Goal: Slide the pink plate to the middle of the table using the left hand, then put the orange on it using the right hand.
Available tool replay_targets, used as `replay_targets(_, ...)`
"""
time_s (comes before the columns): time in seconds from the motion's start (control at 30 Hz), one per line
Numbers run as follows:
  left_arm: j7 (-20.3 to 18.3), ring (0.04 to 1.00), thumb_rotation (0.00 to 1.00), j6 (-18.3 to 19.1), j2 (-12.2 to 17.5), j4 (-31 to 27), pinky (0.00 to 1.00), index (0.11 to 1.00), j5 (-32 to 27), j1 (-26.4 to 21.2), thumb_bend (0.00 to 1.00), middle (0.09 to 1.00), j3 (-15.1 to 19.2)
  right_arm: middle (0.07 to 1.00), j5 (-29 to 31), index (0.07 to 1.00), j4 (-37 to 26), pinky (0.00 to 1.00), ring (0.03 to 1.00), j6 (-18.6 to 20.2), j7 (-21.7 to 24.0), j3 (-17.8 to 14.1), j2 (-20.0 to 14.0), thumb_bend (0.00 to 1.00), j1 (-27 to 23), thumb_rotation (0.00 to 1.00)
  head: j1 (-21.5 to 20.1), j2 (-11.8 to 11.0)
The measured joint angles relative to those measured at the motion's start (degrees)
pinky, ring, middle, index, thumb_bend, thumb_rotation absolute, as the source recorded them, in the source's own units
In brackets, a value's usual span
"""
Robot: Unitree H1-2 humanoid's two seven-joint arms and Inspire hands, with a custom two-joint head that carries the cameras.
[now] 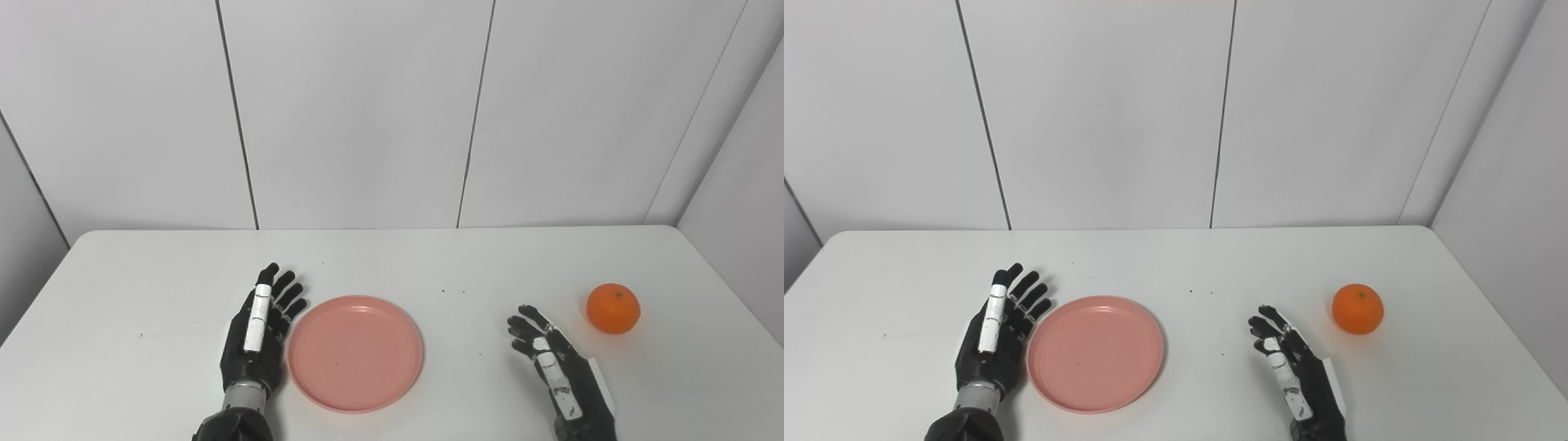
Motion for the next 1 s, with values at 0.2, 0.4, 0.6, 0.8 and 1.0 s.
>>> replay_targets(0.2,-2.0,0.802,0.53,-6.8,2.2,3.7,0.82,0.823,3.2,-0.2,0.82,0.797,-0.8,0.764,-8.4,0.795,-1.0,0.75,0.779,-5.0,-3.0,1.5,0.6,0.81,0.2,0.84,-3.6,-1.0)
replay_targets(0.4,-4.4,0.825,0.53,-7.5,2.4,4.7,0.87,0.841,1.3,-0.3,0.82,0.821,-0.4,0.743,-16.0,0.782,-2.4,0.68,0.744,-5.2,-4.9,3.2,0.8,0.80,0.4,0.81,-6.2,-1.8)
replay_targets(0.6,-6.4,0.850,0.57,-6.6,2.4,5.6,0.90,0.863,-2.9,-0.9,0.72,0.842,1.3,0.758,-23.0,0.792,-5.1,0.67,0.738,-5.1,-5.6,3.5,0.1,0.79,0.4,0.86,-8.5,-3.0)
replay_targets(0.8,-6.8,0.876,0.62,-4.6,2.5,5.6,0.93,0.881,-7.0,-1.5,0.66,0.856,3.0,0.772,-32.7,0.801,-9.1,0.66,0.735,-4.8,-6.6,2.7,-3.3,0.80,-1.5,0.87,-9.7,-3.4)
replay_targets(1.0,-6.5,0.885,0.60,-0.7,2.4,4.4,0.95,0.881,-10.9,-1.8,0.65,0.851,4.4,0.767,-42.6,0.795,-12.4,0.61,0.709,-3.5,-7.0,1.2,-7.3,0.81,-4.6,0.89,-9.5,-3.4)
